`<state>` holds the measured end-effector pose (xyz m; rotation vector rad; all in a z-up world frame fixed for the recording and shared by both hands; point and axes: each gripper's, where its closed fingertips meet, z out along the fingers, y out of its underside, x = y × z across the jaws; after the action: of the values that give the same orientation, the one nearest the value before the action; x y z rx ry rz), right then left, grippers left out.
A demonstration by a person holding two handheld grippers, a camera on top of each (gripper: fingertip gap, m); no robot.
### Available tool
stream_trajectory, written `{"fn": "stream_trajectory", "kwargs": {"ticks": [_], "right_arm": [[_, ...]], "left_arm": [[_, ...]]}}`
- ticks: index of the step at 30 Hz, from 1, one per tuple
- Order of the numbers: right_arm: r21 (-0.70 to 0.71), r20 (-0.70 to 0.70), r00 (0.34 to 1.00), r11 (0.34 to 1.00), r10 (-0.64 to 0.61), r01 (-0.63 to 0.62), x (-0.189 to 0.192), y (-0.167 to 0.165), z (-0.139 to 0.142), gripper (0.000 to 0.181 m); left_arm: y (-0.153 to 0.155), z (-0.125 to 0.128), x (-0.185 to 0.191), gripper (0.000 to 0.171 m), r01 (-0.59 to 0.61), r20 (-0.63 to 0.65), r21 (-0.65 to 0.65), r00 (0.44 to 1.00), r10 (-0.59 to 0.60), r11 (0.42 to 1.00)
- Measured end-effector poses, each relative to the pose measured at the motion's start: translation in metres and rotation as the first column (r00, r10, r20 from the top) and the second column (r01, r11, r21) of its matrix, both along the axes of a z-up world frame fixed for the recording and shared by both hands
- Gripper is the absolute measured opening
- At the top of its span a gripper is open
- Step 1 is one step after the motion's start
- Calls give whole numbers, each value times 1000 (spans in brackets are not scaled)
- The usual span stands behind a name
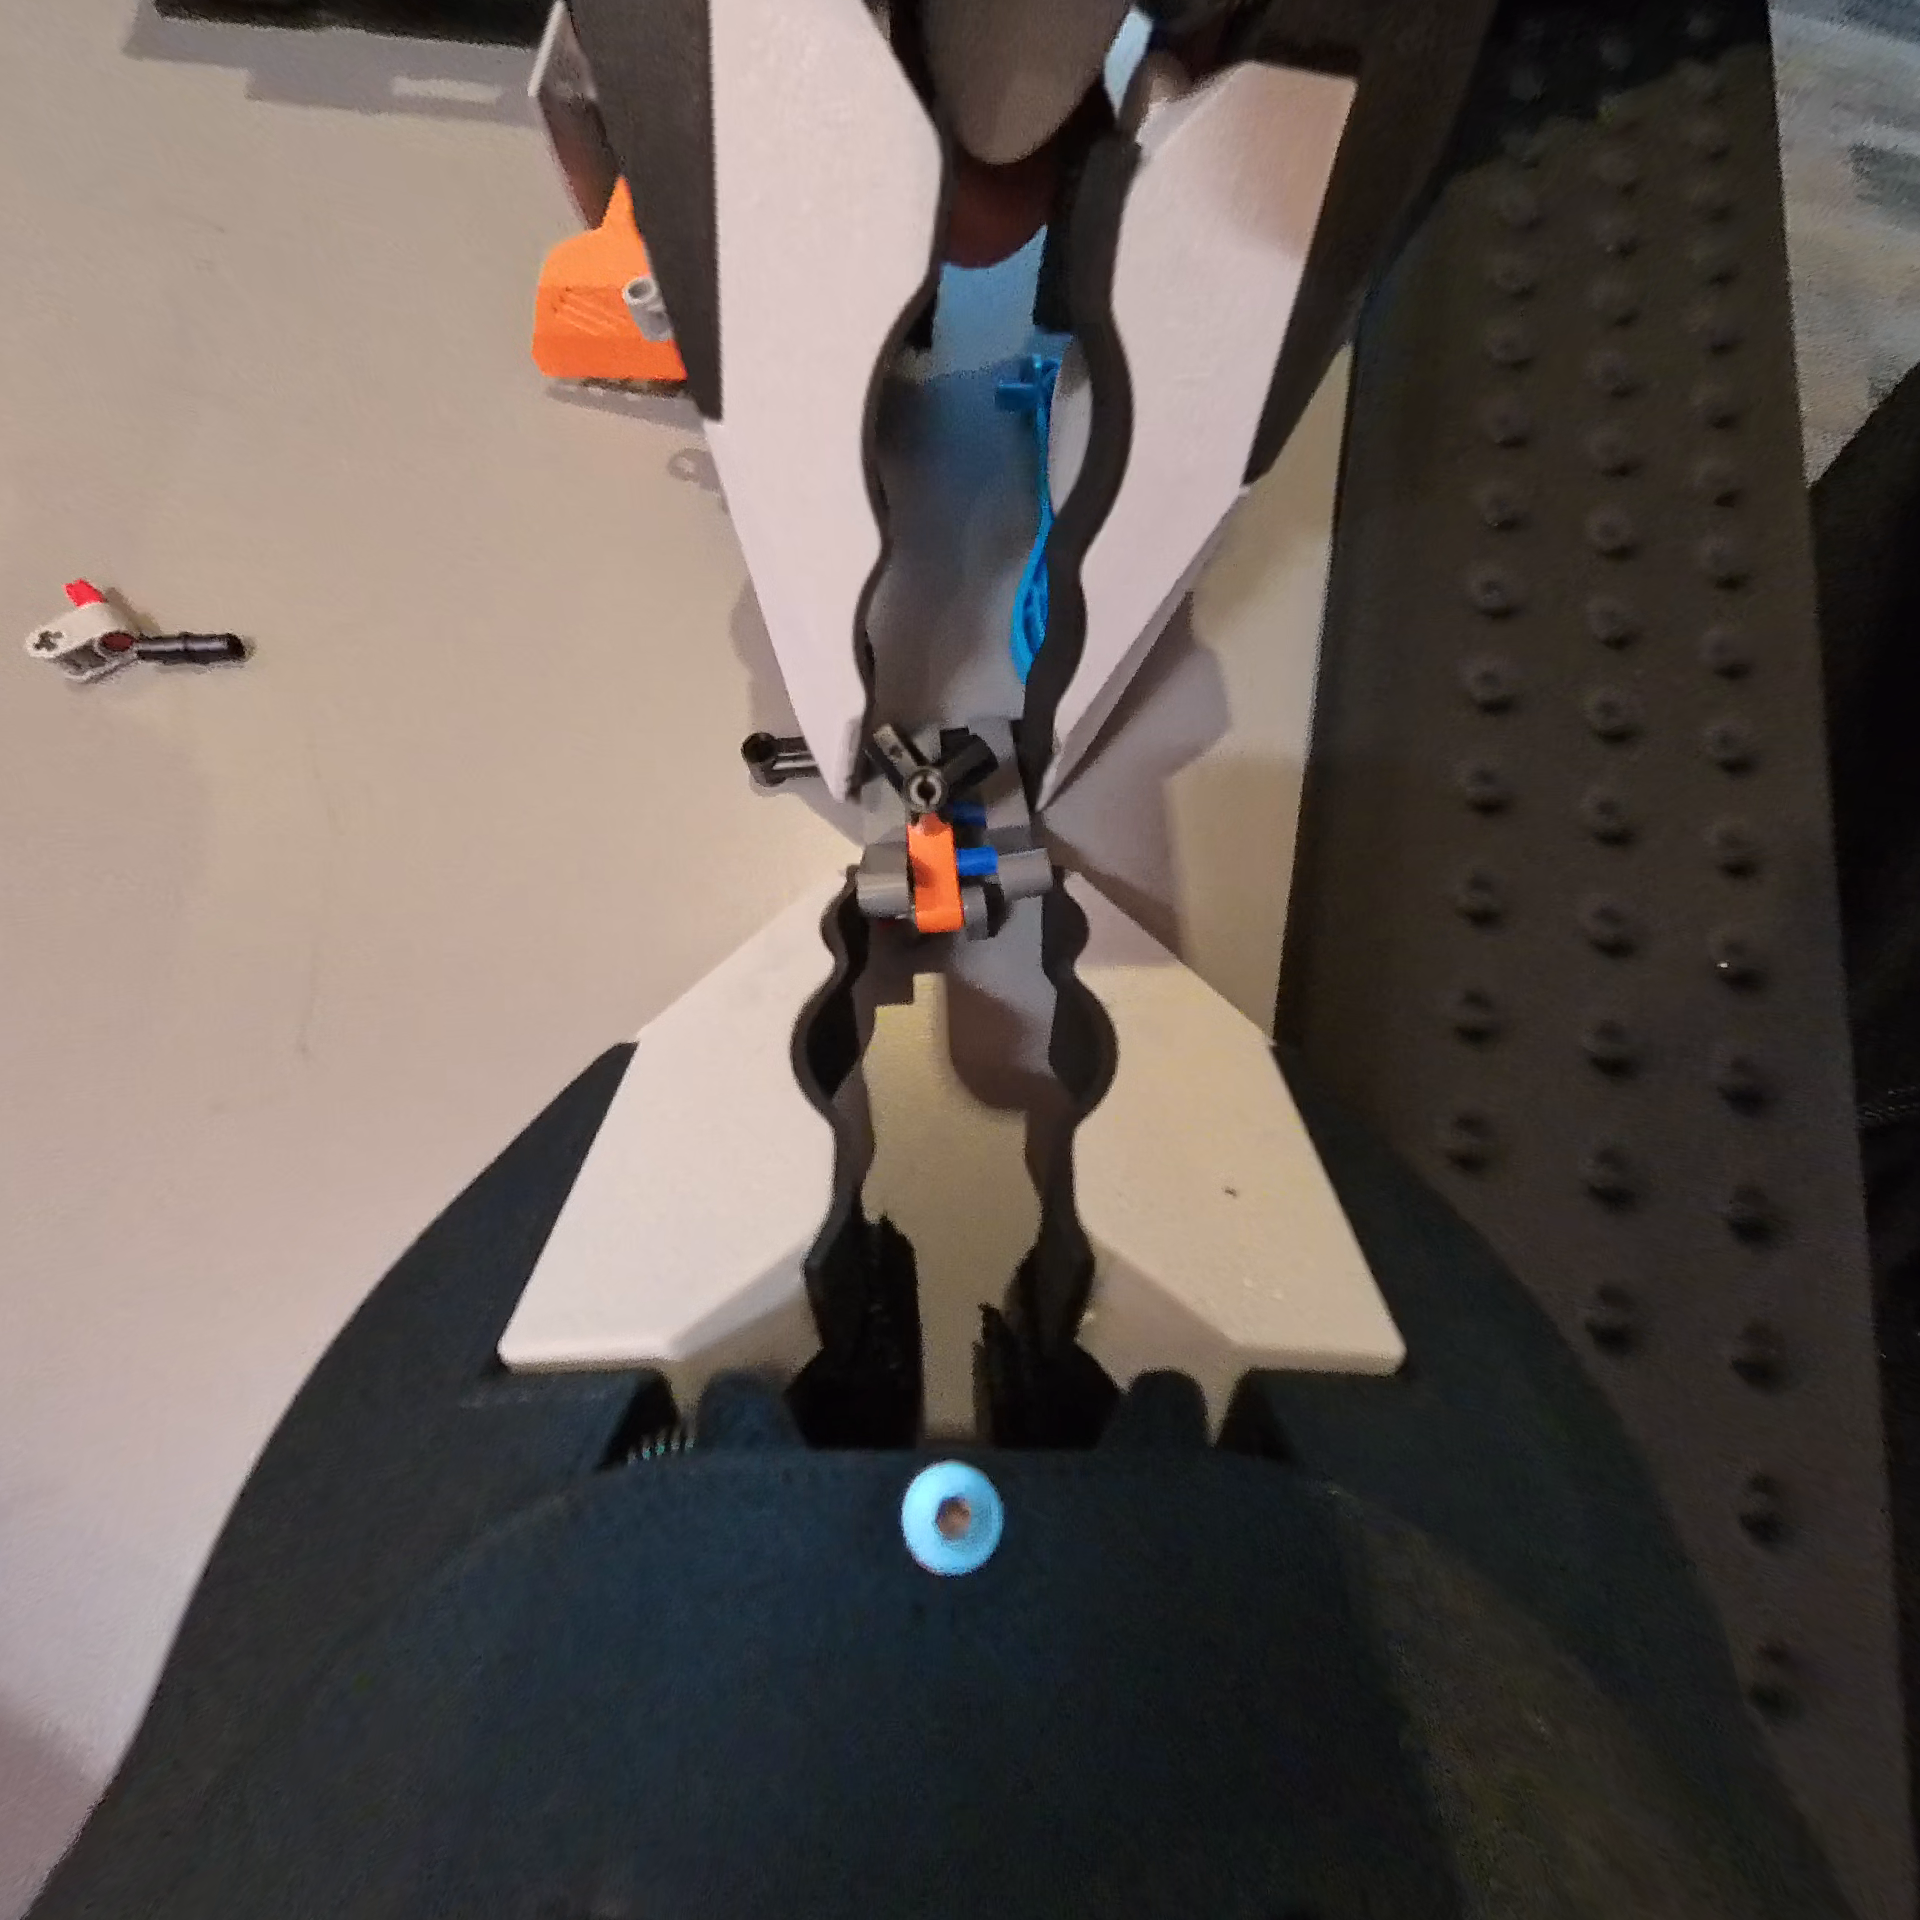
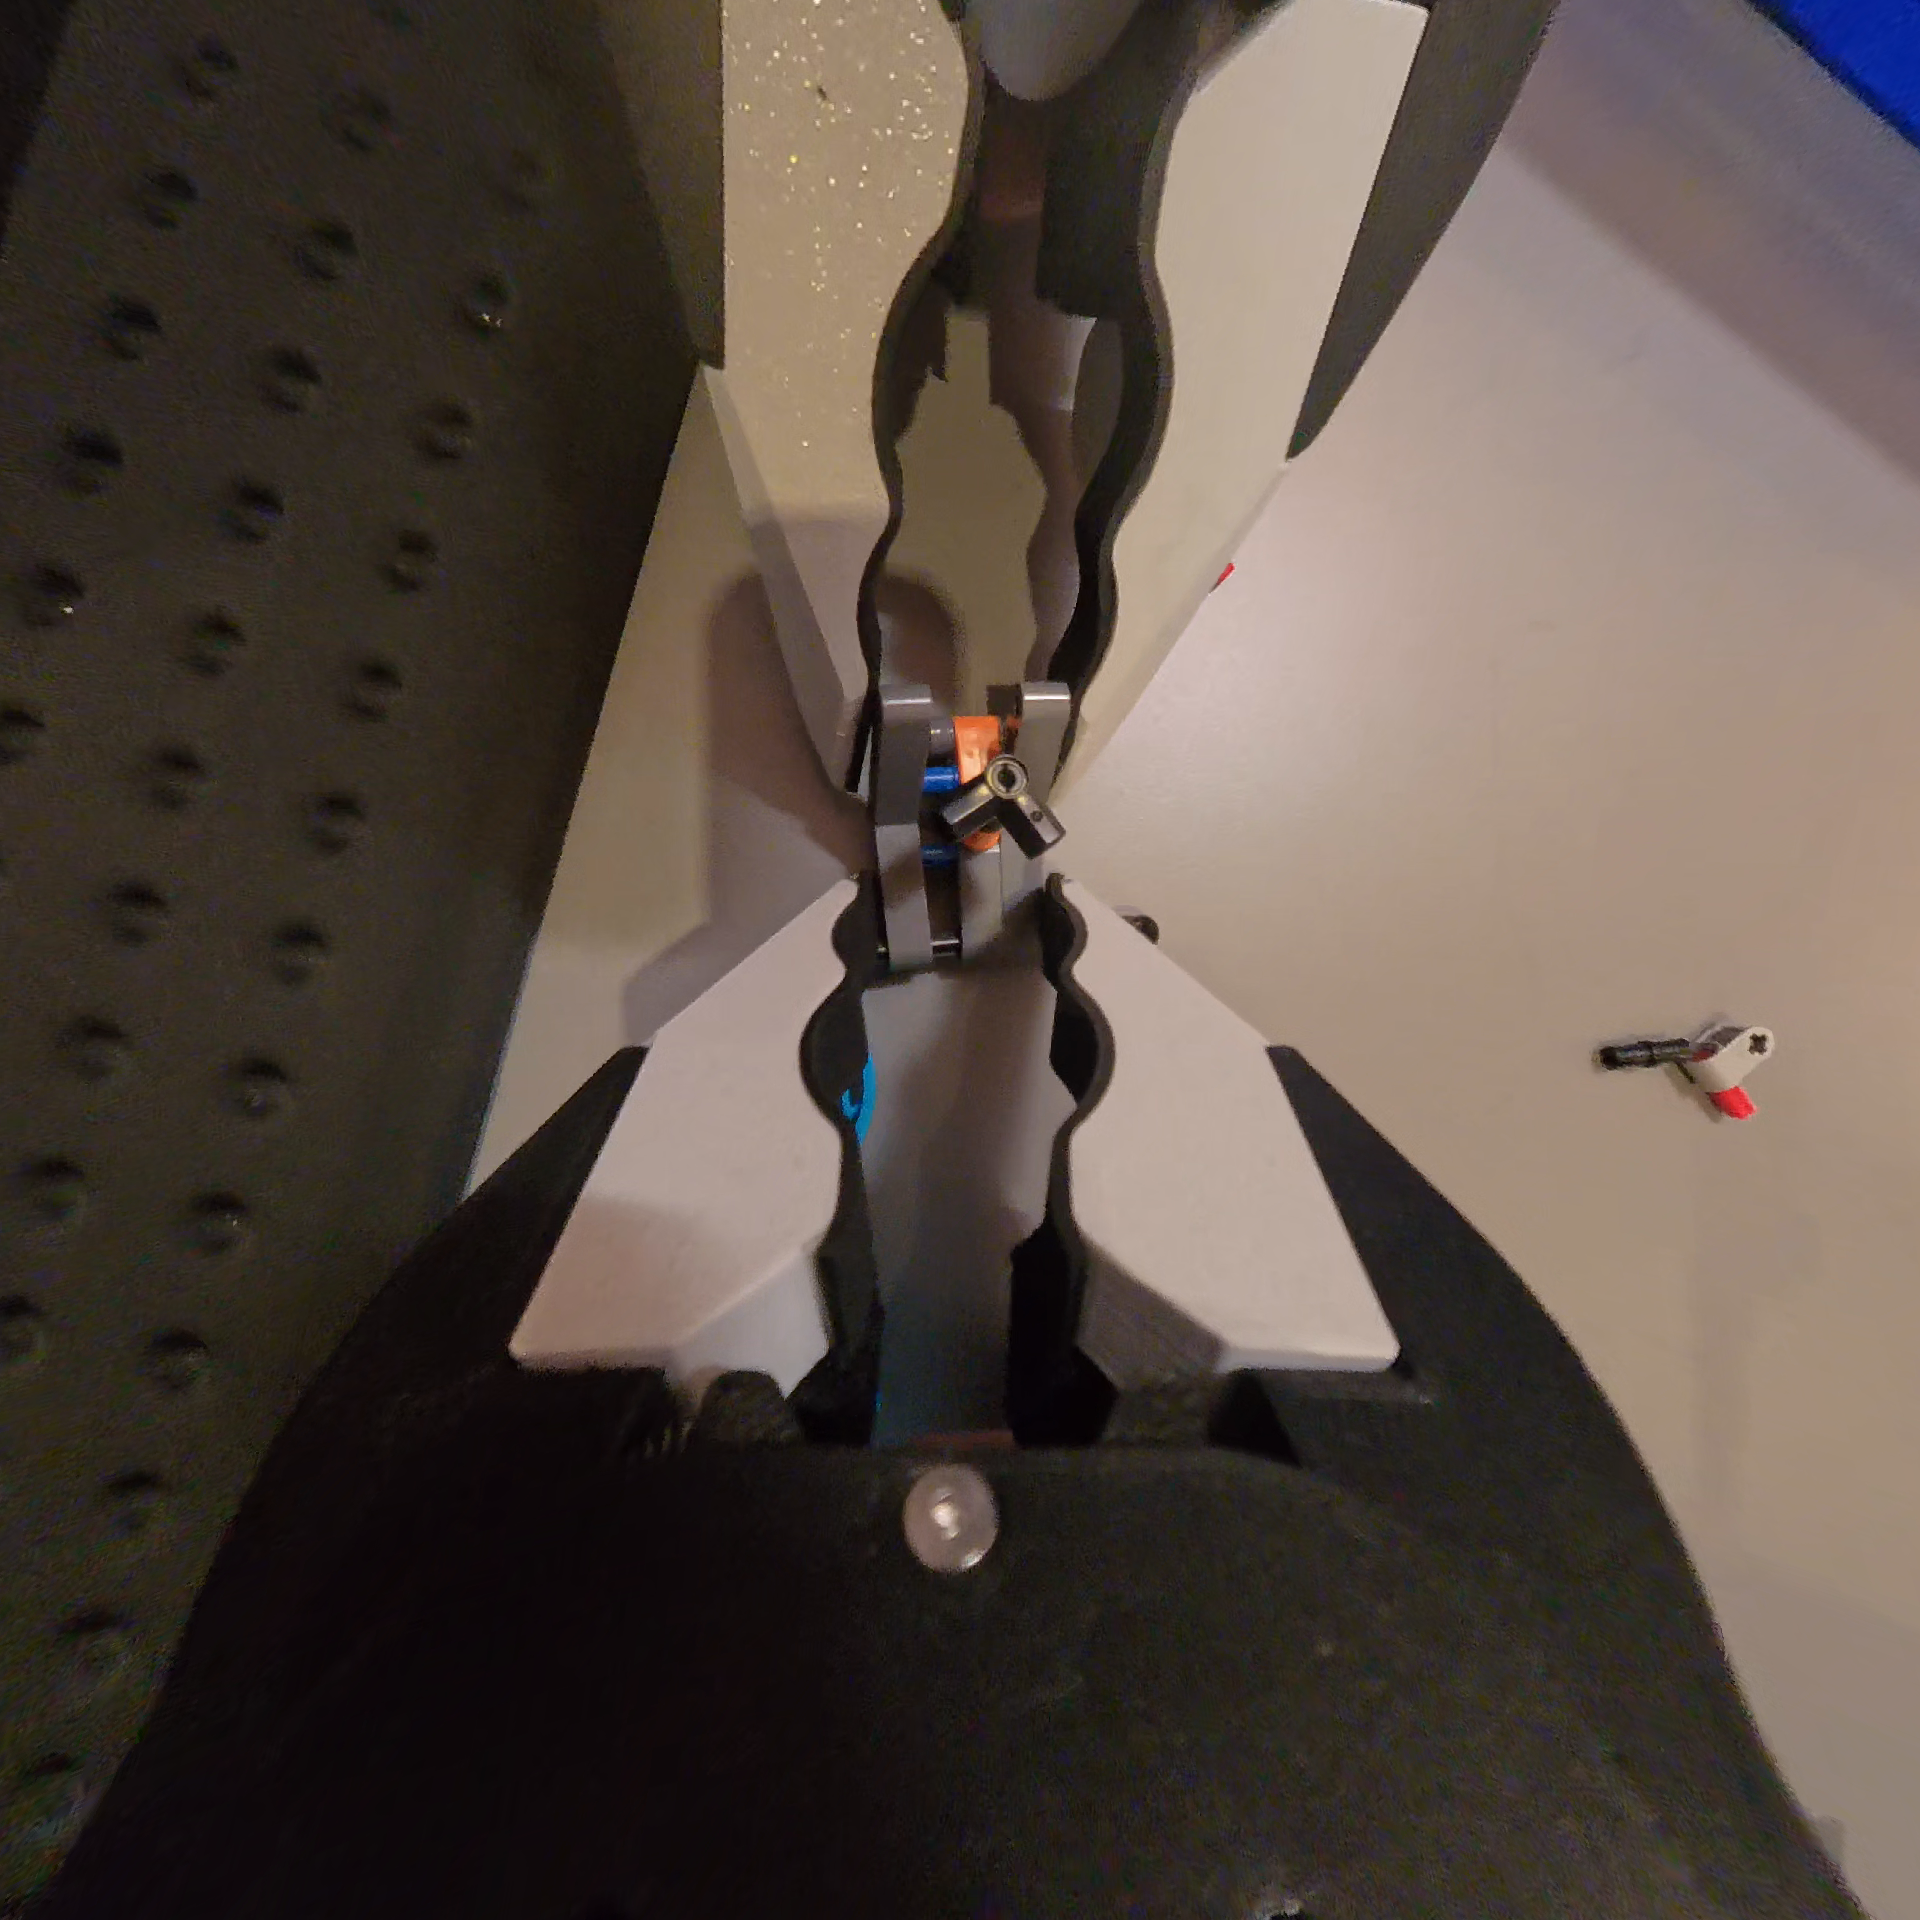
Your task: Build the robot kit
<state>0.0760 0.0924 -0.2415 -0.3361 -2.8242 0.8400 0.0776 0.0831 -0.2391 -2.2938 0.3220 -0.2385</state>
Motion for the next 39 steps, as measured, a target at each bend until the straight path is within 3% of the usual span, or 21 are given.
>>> {"fn": "stream_trajectory", "kwargs": {"ticks": [14, 19, 22, 23, 27, 39], "right_arm": [[3, 65, 997, 999, -34, 34, 1, 0, -1, 28], [-86, 139, 988, 993, -69, 81, 2, -3, 5, 29], [-103, 163, 984, 991, -70, 88, 2, -5, 5, 29], [-98, 163, 984, 992, -68, 85, 3, -5, 4, 29], [-61, 137, 988, 995, -67, 76, 3, -5, 0, 29], [8, 132, 991, 1000, -2, 1, 3, -5, -1, 27]], "left_arm": [[5, 2, 2, 29, -5, -22, 24, 1000, 6, 1000], [6, 8, 1, 35, -29, 29, 50, 999, 28, 998], [10, 8, 6, 49, -24, 52, 43, 998, 22, 999], [11, 4, 4, 40, -35, 15, 28, 999, 34, 999], [8, -1, 6, 34, -12, 0, -11, 1000, 12, 1000], [9, -2, 7, 32, 55, -73, 5, 996, -55, 998]]}}
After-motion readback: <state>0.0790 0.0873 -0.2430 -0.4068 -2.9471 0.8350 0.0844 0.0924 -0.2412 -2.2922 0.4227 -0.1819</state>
